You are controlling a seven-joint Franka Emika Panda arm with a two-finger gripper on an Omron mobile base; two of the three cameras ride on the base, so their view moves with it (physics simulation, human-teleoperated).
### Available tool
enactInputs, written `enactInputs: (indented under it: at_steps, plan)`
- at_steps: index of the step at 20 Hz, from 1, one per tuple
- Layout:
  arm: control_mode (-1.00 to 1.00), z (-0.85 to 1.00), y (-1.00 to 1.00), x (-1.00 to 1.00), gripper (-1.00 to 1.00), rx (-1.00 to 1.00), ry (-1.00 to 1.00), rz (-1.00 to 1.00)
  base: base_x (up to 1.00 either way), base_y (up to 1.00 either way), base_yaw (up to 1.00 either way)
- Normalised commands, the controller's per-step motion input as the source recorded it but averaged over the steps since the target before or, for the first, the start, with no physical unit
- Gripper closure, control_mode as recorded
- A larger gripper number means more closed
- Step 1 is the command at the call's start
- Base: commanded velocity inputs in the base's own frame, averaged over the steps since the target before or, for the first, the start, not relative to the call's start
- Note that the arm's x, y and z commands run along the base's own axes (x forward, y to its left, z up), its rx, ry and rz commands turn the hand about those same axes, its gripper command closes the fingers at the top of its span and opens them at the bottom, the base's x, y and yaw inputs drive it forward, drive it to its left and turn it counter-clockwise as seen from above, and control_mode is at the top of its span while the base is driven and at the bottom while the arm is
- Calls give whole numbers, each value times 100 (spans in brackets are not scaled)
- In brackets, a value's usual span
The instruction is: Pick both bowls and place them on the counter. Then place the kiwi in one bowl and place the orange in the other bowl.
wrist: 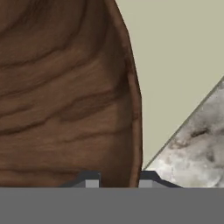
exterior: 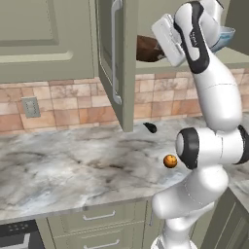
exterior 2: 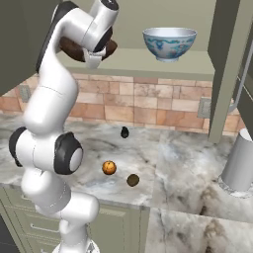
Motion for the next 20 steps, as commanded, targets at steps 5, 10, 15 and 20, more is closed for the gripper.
enactInputs:
  at_steps: [5,10,15,20]
  plan:
    - [-100,3,0,-84,100,0,0,11,0,0,0]
    - [-100,0,-2,-94,100,0,-10,6,0,0,0]
    - [-100,-8,-11,-94,100,-6,-10,1,0,0,0]
    - [-100,-27,-18,-84,100,-11,5,0,0,0,0]
